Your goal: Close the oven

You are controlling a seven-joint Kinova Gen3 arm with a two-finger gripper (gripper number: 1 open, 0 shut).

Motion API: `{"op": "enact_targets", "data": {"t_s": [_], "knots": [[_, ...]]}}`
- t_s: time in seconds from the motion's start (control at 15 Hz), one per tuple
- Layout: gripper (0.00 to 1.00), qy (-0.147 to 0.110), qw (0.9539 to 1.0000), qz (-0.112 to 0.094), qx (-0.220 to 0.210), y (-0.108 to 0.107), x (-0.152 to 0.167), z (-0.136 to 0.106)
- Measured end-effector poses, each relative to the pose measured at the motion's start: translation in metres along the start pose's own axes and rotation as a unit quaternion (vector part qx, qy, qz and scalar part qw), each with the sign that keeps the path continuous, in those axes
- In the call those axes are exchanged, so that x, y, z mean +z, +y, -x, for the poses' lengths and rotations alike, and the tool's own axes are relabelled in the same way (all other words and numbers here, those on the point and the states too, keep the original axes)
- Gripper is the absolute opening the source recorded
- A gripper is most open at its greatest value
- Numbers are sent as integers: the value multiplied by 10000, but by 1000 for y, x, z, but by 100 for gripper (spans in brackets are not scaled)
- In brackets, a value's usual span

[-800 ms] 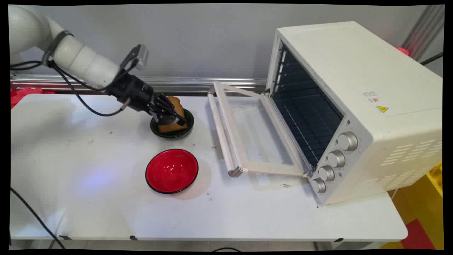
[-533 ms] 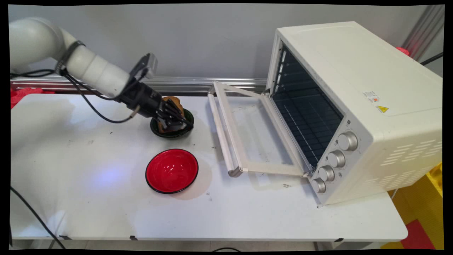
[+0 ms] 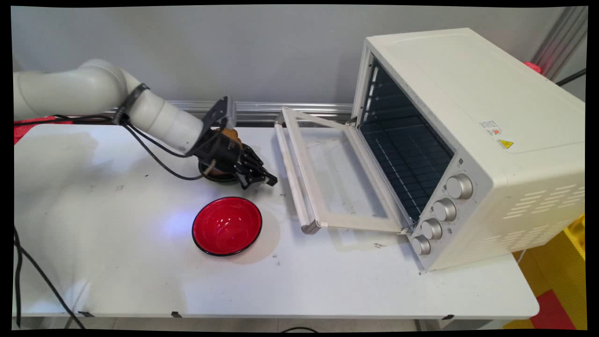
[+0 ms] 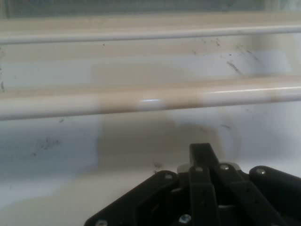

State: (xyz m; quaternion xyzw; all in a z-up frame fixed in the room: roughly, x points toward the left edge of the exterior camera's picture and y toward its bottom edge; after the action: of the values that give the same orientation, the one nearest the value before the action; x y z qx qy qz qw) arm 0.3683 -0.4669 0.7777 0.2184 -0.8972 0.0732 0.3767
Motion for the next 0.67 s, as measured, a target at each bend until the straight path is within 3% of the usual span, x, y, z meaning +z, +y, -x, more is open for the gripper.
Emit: {"op": "enact_targets", "data": {"t_s": [0.67], "knots": [[0, 159, 9997, -52, -156, -5, 39, 4]]}}
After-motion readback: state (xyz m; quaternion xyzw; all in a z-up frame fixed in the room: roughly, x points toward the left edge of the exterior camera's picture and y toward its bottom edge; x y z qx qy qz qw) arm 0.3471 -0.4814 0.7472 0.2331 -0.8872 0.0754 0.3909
